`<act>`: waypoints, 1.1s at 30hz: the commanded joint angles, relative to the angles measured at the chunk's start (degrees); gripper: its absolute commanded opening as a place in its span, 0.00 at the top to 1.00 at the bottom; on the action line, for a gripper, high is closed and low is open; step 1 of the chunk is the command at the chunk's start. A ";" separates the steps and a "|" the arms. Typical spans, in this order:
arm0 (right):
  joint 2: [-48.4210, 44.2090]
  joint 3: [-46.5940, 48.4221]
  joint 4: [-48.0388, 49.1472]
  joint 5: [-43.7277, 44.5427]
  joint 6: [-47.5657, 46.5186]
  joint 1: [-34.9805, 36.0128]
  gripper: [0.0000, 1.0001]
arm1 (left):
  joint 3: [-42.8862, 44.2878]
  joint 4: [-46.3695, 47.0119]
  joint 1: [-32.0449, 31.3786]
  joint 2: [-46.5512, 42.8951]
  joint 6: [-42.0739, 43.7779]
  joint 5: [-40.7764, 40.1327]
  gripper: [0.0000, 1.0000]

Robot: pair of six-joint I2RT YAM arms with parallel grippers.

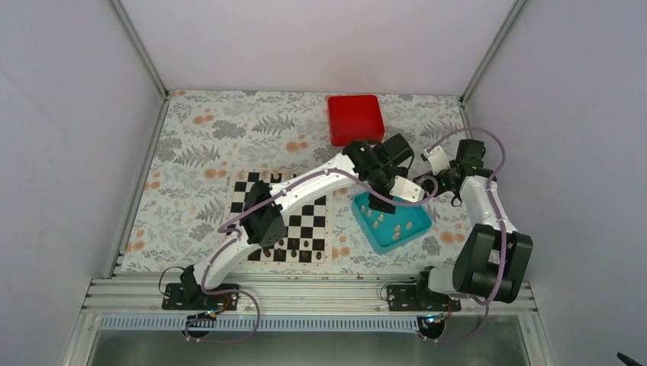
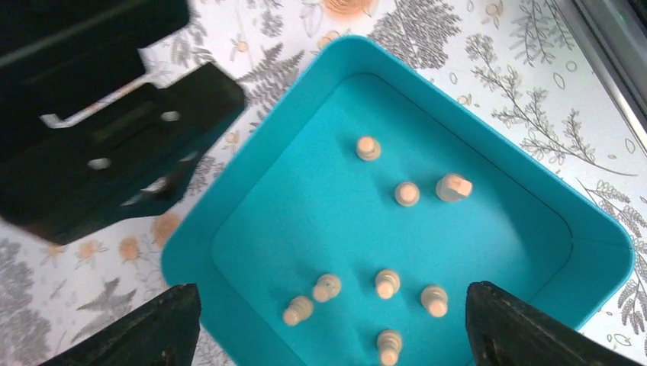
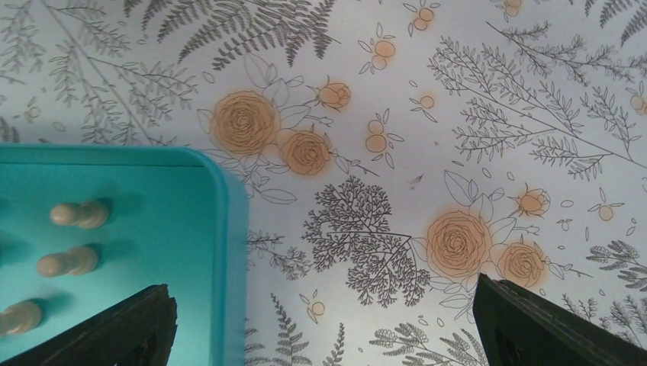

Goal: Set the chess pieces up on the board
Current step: Pick up the chess piece from the storage box.

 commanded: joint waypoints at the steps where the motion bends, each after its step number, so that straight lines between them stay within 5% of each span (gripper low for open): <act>1: 1.86 -1.14 6.47 0.02 4.51 -1.18 0.00 | 2.59 -5.94 -0.44 3.76 2.79 2.06 0.16; 8: 3.07 -1.33 9.68 2.83 7.25 -1.85 0.00 | 0.92 -6.69 -0.70 5.88 4.59 -0.82 0.38; 33: 3.70 -2.11 9.38 2.43 6.66 -1.82 0.00 | 3.38 -5.23 -1.36 11.64 6.39 -4.42 0.62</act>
